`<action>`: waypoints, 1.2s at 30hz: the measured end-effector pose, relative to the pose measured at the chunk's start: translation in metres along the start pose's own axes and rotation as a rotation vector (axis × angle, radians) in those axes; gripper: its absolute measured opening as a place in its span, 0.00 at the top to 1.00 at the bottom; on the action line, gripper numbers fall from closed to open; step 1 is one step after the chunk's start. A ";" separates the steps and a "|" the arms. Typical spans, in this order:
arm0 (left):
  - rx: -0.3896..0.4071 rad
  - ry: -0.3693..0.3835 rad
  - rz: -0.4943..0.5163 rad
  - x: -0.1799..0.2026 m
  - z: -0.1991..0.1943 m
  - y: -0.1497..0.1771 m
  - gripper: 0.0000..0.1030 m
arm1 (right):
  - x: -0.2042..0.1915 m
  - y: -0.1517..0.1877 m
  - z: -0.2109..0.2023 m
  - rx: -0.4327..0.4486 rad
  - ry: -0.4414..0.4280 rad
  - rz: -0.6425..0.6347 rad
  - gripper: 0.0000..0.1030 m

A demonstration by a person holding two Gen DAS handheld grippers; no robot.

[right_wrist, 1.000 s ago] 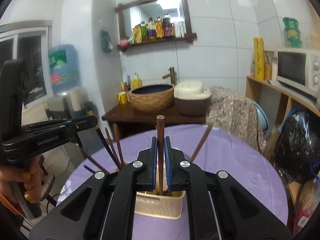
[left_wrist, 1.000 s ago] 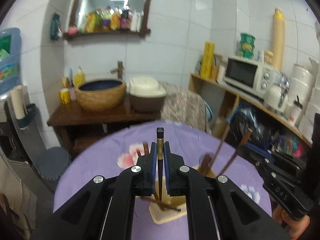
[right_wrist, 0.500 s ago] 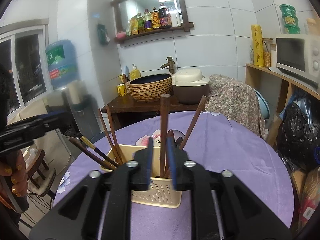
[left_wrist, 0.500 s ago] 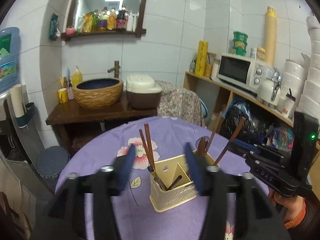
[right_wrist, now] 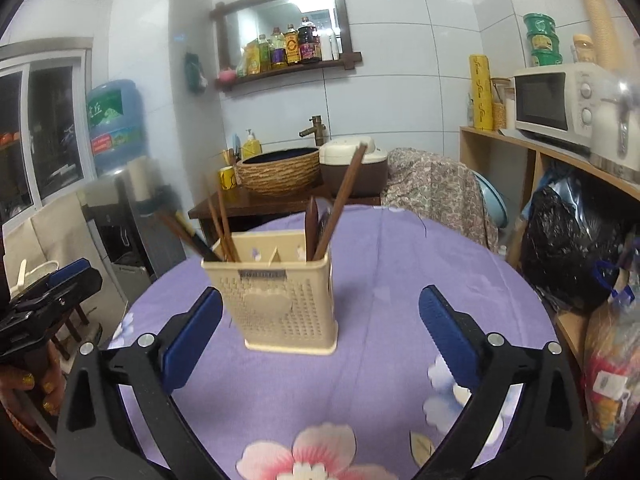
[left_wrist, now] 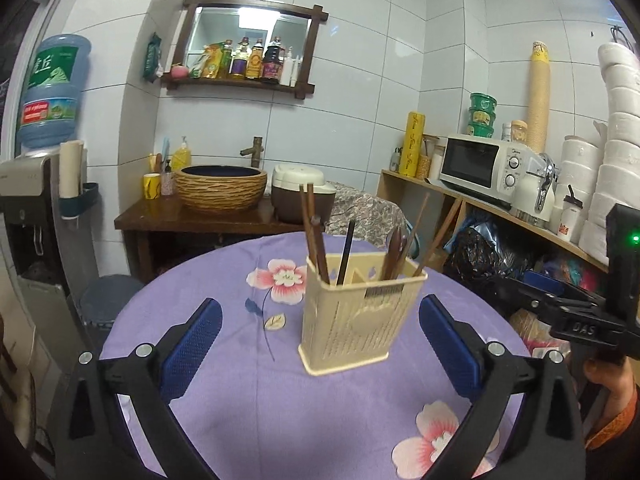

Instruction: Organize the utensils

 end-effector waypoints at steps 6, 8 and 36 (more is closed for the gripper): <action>0.016 -0.041 0.050 0.019 -0.030 0.042 0.05 | 0.000 0.063 -0.032 0.004 -0.008 0.018 0.06; 0.003 -0.052 0.045 0.025 -0.040 0.055 0.05 | -0.002 0.084 -0.049 0.026 -0.001 0.019 0.06; 0.160 -0.193 0.035 0.079 -0.144 0.109 0.05 | -0.045 0.150 -0.193 0.214 -0.006 -0.029 0.06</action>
Point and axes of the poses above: each gripper's, at about its wrist camera, not at the fingertips, and z roughly the way its jaws point, x to its right, y to its underside, the point moved 5 cm from there along z, roughly the way its jaws point, and after that the axes turned 15 degrees about y, right-handed, at the moved point
